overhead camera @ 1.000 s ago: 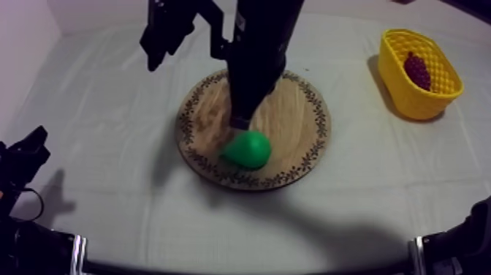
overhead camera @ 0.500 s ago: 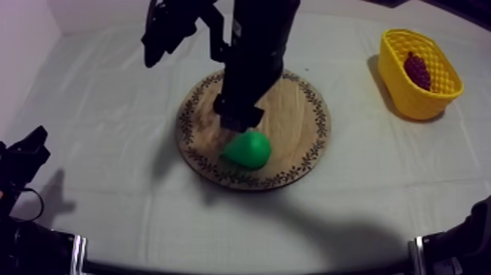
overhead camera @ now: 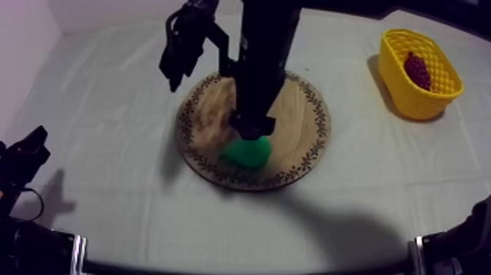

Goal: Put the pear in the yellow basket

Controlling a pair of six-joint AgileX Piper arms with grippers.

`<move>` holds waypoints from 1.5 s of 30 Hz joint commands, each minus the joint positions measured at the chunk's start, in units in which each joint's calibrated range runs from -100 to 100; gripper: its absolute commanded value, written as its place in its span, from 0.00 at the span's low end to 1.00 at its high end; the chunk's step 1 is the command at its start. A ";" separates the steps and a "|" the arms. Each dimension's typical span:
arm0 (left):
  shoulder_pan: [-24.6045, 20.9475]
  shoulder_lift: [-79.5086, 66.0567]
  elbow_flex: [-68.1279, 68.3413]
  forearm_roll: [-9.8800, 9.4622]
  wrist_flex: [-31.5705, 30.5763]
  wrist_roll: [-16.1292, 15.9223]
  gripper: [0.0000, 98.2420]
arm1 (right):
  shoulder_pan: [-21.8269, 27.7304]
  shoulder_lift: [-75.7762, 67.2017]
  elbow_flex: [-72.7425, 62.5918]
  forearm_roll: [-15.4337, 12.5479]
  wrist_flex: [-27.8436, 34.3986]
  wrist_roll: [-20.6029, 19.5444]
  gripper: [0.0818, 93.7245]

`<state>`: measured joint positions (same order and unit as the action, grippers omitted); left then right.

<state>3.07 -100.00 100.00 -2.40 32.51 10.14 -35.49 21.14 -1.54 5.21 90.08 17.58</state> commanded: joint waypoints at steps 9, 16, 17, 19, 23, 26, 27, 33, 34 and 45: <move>0.01 0.00 0.00 -0.02 -0.01 -0.01 0.00 | 0.01 4.64 2.53 -1.37 -3.90 1.78 0.78; 0.01 0.00 0.00 -0.02 -0.01 -0.01 0.00 | -0.07 9.26 2.92 -1.97 -4.79 2.00 0.77; 0.01 0.00 0.00 -0.02 -0.01 -0.01 0.00 | -0.09 9.92 2.86 -2.04 -4.95 2.03 0.76; 0.01 0.00 0.00 -0.02 -0.01 -0.01 0.00 | -0.10 11.24 2.56 -2.22 -5.19 2.07 0.75; 0.01 0.00 0.00 -0.02 -0.01 -0.01 0.00 | -0.11 13.80 1.81 -2.32 -5.54 2.18 0.74; 0.01 0.00 0.00 -0.02 -0.01 -0.01 0.00 | -0.05 15.40 1.22 -2.31 -5.98 2.18 0.73; 0.01 0.00 0.00 -0.02 -0.01 -0.01 0.00 | 0.00 15.87 1.00 -2.34 -6.10 2.19 0.72; 0.01 0.00 0.00 -0.02 -0.01 -0.01 0.00 | 0.34 18.07 -0.15 -2.51 -7.01 2.31 0.58; 0.01 0.00 0.00 -0.02 -0.01 -0.01 0.00 | 0.41 18.26 -0.33 -2.54 -7.23 2.34 0.54; 0.01 0.00 0.00 -0.02 -0.01 -0.01 0.00 | 0.79 14.83 0.37 -2.08 -7.25 3.72 0.39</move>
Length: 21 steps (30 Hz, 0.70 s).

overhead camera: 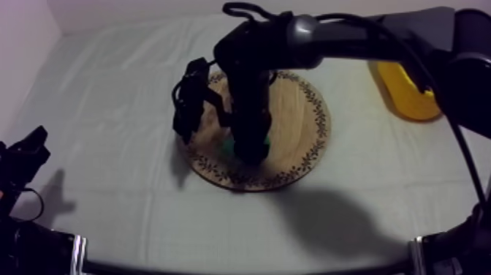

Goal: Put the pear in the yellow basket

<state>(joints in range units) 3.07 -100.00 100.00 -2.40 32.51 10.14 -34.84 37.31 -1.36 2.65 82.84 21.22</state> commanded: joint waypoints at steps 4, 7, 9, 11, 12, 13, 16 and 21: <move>0.01 0.00 0.00 -0.02 -0.01 -0.01 0.00 | 1.51 -7.52 0.39 1.77 -0.19 0.81 0.39; 0.01 0.00 0.00 -0.02 -0.01 -0.01 0.00 | 3.68 -12.91 -0.60 2.96 -0.67 1.55 0.40; 0.01 0.00 0.00 -0.02 -0.01 -0.01 0.00 | 5.71 -16.37 -1.34 3.80 -1.96 1.86 0.40; 0.01 0.00 0.00 -0.02 -0.01 -0.01 0.00 | 8.09 -19.58 -1.91 4.68 -3.69 1.98 0.40; 0.01 0.00 0.00 -0.02 -0.01 -0.01 0.00 | 9.39 -21.05 -2.18 5.05 -4.50 2.00 0.41; 0.01 0.00 0.00 -0.02 -0.01 -0.01 0.00 | 10.73 -22.44 -2.44 5.37 -5.26 2.00 0.41; 0.01 0.00 0.00 -0.02 -0.01 -0.01 0.00 | 14.96 -26.07 -3.17 6.20 -7.48 1.46 0.41; 0.01 0.00 0.00 -0.02 -0.01 -0.01 0.00 | 21.95 -30.15 -3.99 7.58 -11.01 -1.87 0.43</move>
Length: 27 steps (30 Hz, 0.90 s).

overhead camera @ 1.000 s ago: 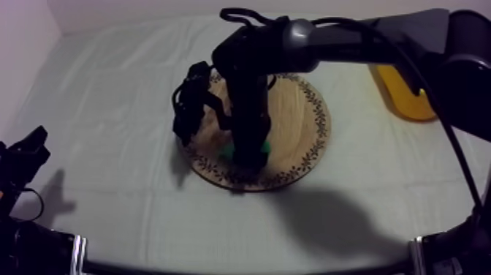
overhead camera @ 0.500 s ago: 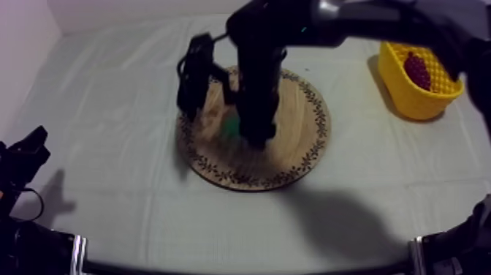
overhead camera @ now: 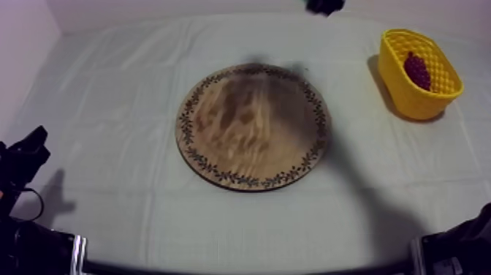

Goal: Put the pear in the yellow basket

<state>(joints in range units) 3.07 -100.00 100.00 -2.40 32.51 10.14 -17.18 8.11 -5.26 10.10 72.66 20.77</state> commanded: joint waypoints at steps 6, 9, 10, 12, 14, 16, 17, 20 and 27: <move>0.01 0.00 0.00 -0.02 -0.01 -0.01 0.00 | 11.97 -3.23 1.52 1.45 -2.62 -7.03 0.43; 0.01 0.00 0.00 -0.02 -0.01 -0.01 0.00 | 15.17 -4.08 3.98 1.84 -2.83 -9.30 0.42; 0.01 0.00 0.00 -0.02 -0.01 -0.01 0.00 | 16.16 -4.32 5.04 1.97 -2.95 -9.94 0.43; 0.01 0.00 0.00 -0.02 -0.01 -0.01 0.00 | 18.09 -4.68 7.43 2.20 -3.48 -11.00 0.44; 0.01 0.00 0.00 -0.02 -0.01 -0.01 0.00 | 19.80 -4.87 10.14 2.54 -4.09 -11.87 0.45; 0.01 0.00 0.00 -0.02 -0.01 -0.01 0.00 | 21.26 -4.87 13.14 2.83 -4.88 -12.49 0.46; 0.01 0.00 0.00 -0.02 -0.01 -0.01 0.00 | 21.92 -4.77 14.59 2.92 -5.25 -12.61 0.46; 0.01 0.00 0.00 -0.02 -0.01 -0.01 0.00 | 23.47 -4.20 18.41 2.48 -6.04 -12.28 0.48; 0.01 0.00 0.00 -0.02 -0.01 -0.01 0.00 | 23.66 -1.47 24.66 1.03 -8.15 -11.56 0.54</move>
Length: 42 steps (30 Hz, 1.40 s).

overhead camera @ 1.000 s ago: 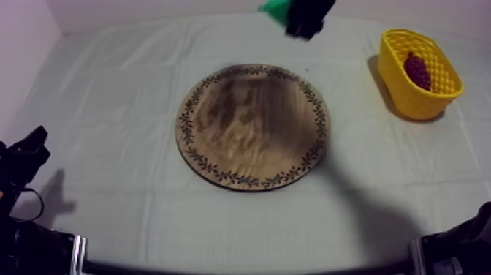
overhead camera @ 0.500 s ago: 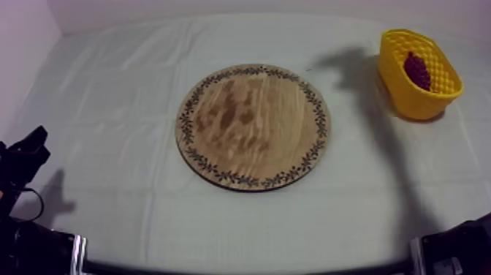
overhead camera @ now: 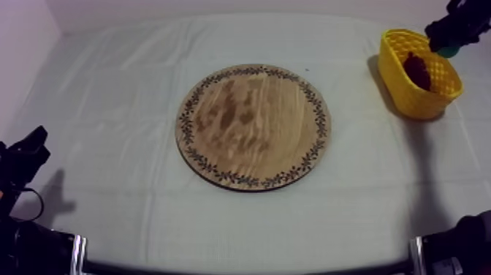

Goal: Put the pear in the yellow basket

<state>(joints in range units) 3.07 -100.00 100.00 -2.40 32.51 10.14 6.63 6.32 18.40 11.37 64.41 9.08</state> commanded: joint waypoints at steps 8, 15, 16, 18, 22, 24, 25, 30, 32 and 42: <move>0.01 0.00 0.00 -0.02 -0.01 -0.01 0.00 | -1.15 4.58 2.95 -1.31 -4.19 0.88 0.75; 0.01 0.00 0.00 -0.02 -0.01 -0.01 0.00 | -1.07 5.44 2.34 -1.70 -8.26 1.92 0.73; 0.01 0.00 0.00 -0.02 -0.01 -0.01 0.00 | -1.06 4.84 2.67 -1.64 -8.94 1.90 0.72; 0.01 0.00 0.00 -0.02 -0.01 -0.01 0.00 | -1.05 3.02 3.89 -1.23 -10.86 1.14 0.70; 0.01 0.00 0.00 -0.02 -0.01 -0.01 0.00 | -0.46 -2.78 8.36 -0.39 -16.20 -2.23 0.63; 0.01 0.00 0.00 -0.02 -0.01 -0.01 0.00 | -0.12 -6.39 11.29 -0.17 -17.89 -3.53 0.62; 0.01 0.00 0.00 -0.02 -0.01 -0.01 0.00 | 0.04 -8.38 12.87 -0.15 -18.51 -3.93 0.62; 0.01 0.00 0.00 -0.02 -0.01 -0.01 0.00 | 0.89 -20.15 22.13 -0.47 -23.31 -4.29 0.61; 0.01 0.00 0.00 -0.02 -0.01 -0.01 0.00 | 0.94 -25.61 26.35 -0.61 -25.93 -4.39 0.61; 0.01 0.00 0.00 -0.02 -0.01 -0.01 0.00 | -1.95 -55.94 48.21 -2.82 -32.83 -2.60 0.61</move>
<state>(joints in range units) 3.07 -100.00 100.00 -2.40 32.51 10.14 4.96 -37.32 59.87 9.21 31.78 5.71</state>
